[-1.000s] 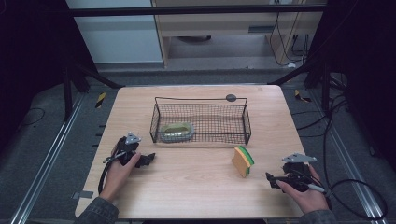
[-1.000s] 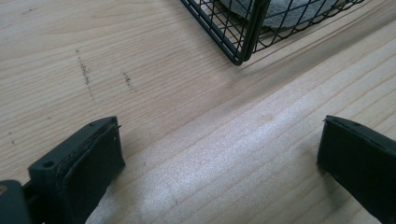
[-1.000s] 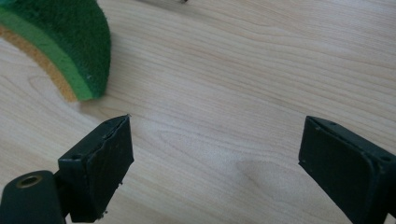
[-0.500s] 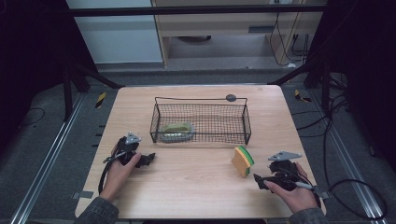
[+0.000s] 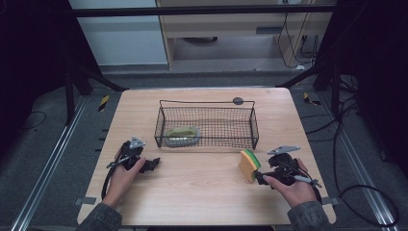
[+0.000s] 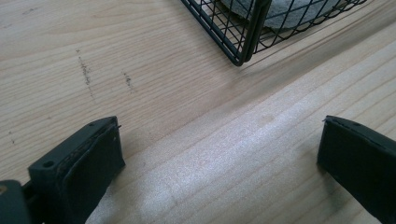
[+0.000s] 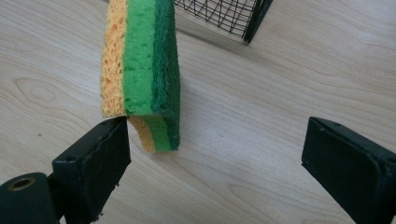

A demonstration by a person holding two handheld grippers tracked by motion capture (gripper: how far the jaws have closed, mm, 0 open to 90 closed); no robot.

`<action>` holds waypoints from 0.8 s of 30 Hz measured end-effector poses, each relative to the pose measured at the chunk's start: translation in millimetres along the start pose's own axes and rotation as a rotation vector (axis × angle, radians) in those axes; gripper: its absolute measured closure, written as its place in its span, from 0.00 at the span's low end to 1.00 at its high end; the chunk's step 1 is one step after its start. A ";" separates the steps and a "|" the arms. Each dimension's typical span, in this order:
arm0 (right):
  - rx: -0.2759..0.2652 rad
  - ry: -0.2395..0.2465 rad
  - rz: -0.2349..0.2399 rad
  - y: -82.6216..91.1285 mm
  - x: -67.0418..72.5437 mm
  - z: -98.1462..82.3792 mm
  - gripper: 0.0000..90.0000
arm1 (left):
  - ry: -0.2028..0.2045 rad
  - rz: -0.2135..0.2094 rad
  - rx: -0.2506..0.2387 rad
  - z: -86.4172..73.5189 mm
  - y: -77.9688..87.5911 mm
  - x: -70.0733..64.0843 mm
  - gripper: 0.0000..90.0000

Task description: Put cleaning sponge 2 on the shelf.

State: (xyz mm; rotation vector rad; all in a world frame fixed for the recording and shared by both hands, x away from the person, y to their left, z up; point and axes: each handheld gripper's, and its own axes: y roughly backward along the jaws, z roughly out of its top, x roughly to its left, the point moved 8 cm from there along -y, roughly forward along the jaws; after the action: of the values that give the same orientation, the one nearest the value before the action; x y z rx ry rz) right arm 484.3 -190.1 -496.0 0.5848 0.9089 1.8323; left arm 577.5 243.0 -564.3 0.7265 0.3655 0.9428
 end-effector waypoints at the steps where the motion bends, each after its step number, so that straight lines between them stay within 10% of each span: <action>1: 0.005 -0.002 -0.002 -0.5 0.6 1.1 0.09 | 0.000 0.000 0.000 0.1 -0.1 0.0 0.00; 24: 0.144 0.089 -0.018 -17.5 19.1 43.4 0.16 | -0.001 -0.002 -0.002 0.9 -1.0 0.1 0.00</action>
State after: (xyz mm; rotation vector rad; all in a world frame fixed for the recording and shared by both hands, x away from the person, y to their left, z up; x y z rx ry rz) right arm 517.5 -154.0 -483.7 0.5855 1.1094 1.7983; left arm 578.7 242.4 -564.4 0.7249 0.3649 0.9410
